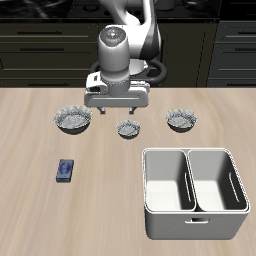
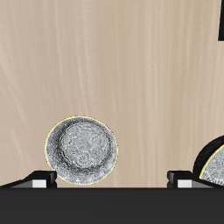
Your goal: Stack the smallest bowl on the largest bowl
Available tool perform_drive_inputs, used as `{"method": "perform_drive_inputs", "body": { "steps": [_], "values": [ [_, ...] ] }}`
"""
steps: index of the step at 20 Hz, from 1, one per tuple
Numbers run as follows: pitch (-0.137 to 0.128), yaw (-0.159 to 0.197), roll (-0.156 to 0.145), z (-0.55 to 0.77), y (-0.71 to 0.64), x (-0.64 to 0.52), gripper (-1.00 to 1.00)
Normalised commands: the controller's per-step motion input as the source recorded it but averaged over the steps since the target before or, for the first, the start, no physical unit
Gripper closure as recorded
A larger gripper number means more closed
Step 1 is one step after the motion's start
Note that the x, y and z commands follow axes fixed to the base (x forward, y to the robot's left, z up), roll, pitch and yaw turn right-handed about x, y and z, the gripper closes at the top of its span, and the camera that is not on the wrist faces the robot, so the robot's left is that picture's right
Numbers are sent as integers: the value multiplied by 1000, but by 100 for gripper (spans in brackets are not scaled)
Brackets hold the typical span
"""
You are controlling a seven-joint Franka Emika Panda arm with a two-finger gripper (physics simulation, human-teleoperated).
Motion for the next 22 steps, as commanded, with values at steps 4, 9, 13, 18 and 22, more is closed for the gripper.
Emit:
{"method": "perform_drive_inputs", "body": {
  "steps": [4, 9, 13, 18, 22],
  "values": [
    [16, 13, -16, -266, -32, 20, -100],
    [11, -2, -3, -135, -23, -10, -100],
    [31, -5, -10, -231, -59, -53, -100],
    [19, 5, 2, -125, 11, -51, -100],
    [26, 3, -2, -193, 6, -26, -100]
  ]
}}
